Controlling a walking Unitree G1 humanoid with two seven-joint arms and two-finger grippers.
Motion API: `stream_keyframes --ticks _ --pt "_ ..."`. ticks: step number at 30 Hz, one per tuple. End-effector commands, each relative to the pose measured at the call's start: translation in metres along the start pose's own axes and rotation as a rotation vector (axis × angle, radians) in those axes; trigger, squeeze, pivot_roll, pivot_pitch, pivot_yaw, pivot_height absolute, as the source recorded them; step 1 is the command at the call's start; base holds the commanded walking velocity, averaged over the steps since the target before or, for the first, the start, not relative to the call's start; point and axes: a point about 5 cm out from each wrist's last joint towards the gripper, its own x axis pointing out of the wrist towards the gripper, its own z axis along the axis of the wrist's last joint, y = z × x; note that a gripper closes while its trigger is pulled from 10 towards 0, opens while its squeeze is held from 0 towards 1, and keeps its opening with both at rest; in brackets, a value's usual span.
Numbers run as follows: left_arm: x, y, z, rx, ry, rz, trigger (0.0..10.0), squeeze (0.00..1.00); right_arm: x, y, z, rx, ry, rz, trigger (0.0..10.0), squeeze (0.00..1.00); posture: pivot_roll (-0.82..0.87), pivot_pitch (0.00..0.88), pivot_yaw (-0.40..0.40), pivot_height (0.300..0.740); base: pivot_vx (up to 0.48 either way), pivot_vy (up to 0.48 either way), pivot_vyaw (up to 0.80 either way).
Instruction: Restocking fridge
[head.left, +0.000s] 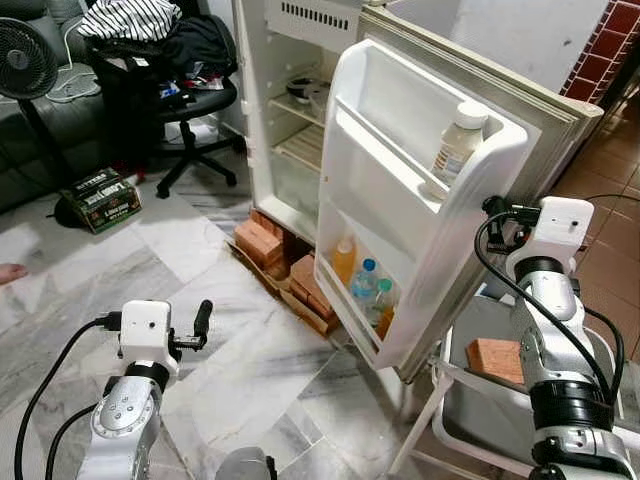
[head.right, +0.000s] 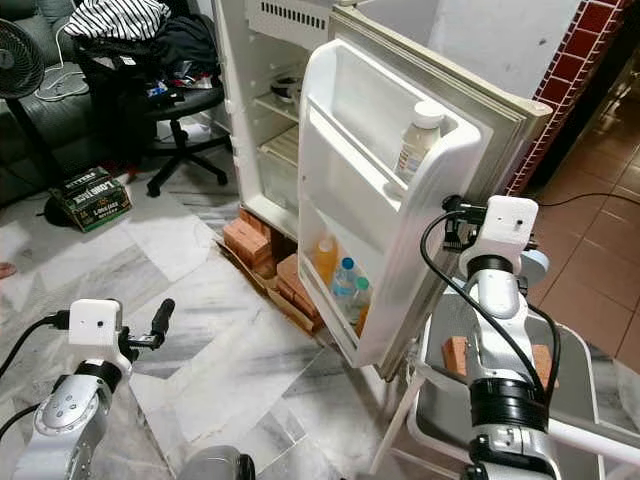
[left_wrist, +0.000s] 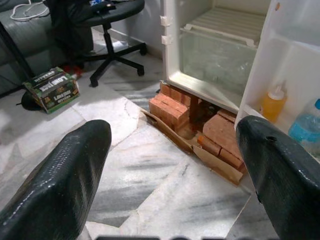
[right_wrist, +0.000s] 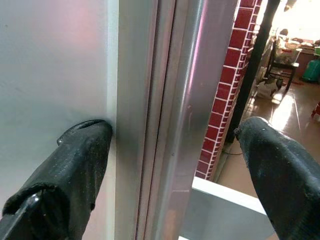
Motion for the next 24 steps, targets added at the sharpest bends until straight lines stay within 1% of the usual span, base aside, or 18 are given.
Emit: stream_keyframes --ticks 1,3,7,8,9,10,11,12,14,15,16,17,18,19,20,22,23,24 --pt "0.001 -0.001 0.004 0.011 -0.005 -0.01 10.0 0.0 0.01 -0.001 0.01 0.018 -0.025 -0.019 10.0 0.0 0.14 0.0 -0.001 0.74 0.0 0.0 0.0" --pt "0.001 -0.001 0.004 0.011 -0.005 -0.013 10.0 0.0 0.014 0.001 0.012 0.027 -0.032 -0.016 10.0 0.0 0.14 0.0 -0.001 0.74 0.0 0.0 0.0" --pt "0.002 -0.002 0.004 0.014 -0.001 -0.022 10.0 0.0 0.025 0.025 0.019 0.141 -0.028 0.117 10.0 0.0 0.15 0.0 -0.004 0.74 0.0 0.0 0.0" --pt "0.002 -0.002 0.004 0.014 -0.001 -0.023 10.0 0.0 0.026 0.027 0.02 0.153 -0.028 0.134 10.0 0.0 0.15 0.0 -0.004 0.74 0.0 0.0 0.0" --pt "0.002 -0.002 0.004 0.015 0.0 -0.023 10.0 0.0 0.026 0.039 0.023 0.202 -0.023 0.214 10.0 0.0 0.15 0.0 -0.004 0.74 0.0 0.0 0.0" --pt "0.002 -0.002 0.004 0.016 0.001 -0.022 10.0 0.0 0.023 0.058 0.029 0.286 -0.017 0.343 10.0 0.0 0.16 0.0 -0.01 0.74 0.0 0.0 0.0" --pt "0.002 -0.002 0.004 0.016 0.001 -0.022 10.0 0.0 0.023 0.058 0.029 0.286 -0.017 0.343 10.0 0.0 0.16 0.0 -0.01 0.74 0.0 0.0 0.0" --pt "0.002 -0.002 0.004 0.017 -0.001 -0.019 10.0 0.0 0.011 0.083 0.041 0.434 -0.005 0.552 10.0 0.0 0.16 0.0 -0.011 0.74 0.0 0.0 0.0" --pt "0.001 -0.001 0.004 0.017 -0.002 -0.016 10.0 0.0 -0.014 0.106 0.059 0.536 -0.024 0.811 10.0 0.0 0.16 0.0 -0.013 0.74 0.0 0.0 0.0" --pt "0.001 -0.001 0.004 0.016 -0.002 -0.014 10.0 0.0 -0.035 0.118 0.071 0.598 -0.032 0.977 10.0 0.0 0.16 0.0 -0.014 0.74 0.0 0.0 0.0" --pt "0.001 -0.001 0.004 0.016 -0.002 -0.013 10.0 0.0 -0.048 0.122 0.078 0.651 -0.032 1.076 10.0 0.0 0.16 0.0 -0.015 0.74 0.0 0.0 0.0" --pt "0.001 -0.001 0.004 0.016 -0.002 -0.013 10.0 0.0 -0.048 0.122 0.078 0.651 -0.032 1.076 10.0 0.0 0.16 0.0 -0.015 0.74 0.0 0.0 0.0" --pt "0.002 0.0 0.004 0.015 -0.004 -0.014 10.0 0.0 -0.076 0.126 0.093 0.748 -0.031 1.272 10.0 0.0 0.16 0.0 -0.016 0.74 0.0 0.0 0.0" --pt "0.003 0.0 0.004 0.015 -0.005 -0.014 10.0 0.0 -0.088 0.125 0.098 0.794 -0.026 1.356 10.0 0.0 0.15 0.0 -0.015 0.74 0.0 0.0 0.0" --pt "0.003 0.0 0.004 0.015 -0.005 -0.014 10.0 0.0 -0.088 0.125 0.098 0.794 -0.026 1.356 10.0 0.0 0.15 0.0 -0.015 0.74 0.0 0.0 0.0" --pt "0.004 0.0 0.005 0.014 -0.006 -0.016 10.0 0.0 -0.11 0.117 0.107 0.873 -0.004 1.512 10.0 0.0 0.14 0.0 -0.012 0.74 0.0 0.0 0.0" --pt "0.004 0.0 0.005 0.014 -0.006 -0.016 10.0 0.0 -0.11 0.117 0.107 0.873 -0.004 1.512 10.0 0.0 0.14 0.0 -0.012 0.74 0.0 0.0 0.0" --pt "0.005 -0.001 0.005 0.014 -0.006 -0.019 10.0 0.0 -0.112 0.11 0.094 0.822 0.043 1.508 10.0 0.0 0.14 0.0 -0.01 0.74 0.0 0.0 0.0"
